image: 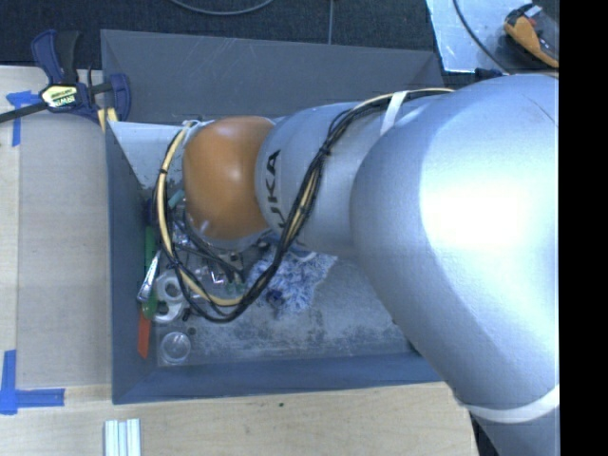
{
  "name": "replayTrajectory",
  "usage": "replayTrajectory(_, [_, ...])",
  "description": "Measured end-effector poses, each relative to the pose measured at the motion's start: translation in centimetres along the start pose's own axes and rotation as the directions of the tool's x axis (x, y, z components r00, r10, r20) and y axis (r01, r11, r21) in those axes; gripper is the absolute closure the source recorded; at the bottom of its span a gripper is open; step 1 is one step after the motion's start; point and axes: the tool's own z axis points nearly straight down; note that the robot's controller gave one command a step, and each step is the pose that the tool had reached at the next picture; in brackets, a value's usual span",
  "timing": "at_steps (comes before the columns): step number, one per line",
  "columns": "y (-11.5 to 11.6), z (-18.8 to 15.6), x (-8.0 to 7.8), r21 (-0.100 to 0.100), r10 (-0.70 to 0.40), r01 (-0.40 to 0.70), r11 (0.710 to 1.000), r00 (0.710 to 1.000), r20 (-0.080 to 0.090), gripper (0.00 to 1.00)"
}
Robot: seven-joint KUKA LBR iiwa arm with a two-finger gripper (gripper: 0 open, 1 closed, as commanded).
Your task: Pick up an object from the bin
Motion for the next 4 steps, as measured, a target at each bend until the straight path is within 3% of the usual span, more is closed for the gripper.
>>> replayTrajectory(1, [-3.6,0.0,-1.6,0.004,-0.167,0.167,0.986,0.986,0.011,0.0])
replayTrajectory(2, [0.5,0.0,1.0,-0.001,0.0,0.0,1.0,1.0,0.001,0.0])
replayTrajectory(3, [0.1,0.0,1.7,-0.001,-0.028,0.028,1.0,1.0,0.009,0.0])
replayTrajectory(4, [-1.3,-0.4,4.3,0.001,-0.124,0.124,0.992,0.992,0.001,0.0])
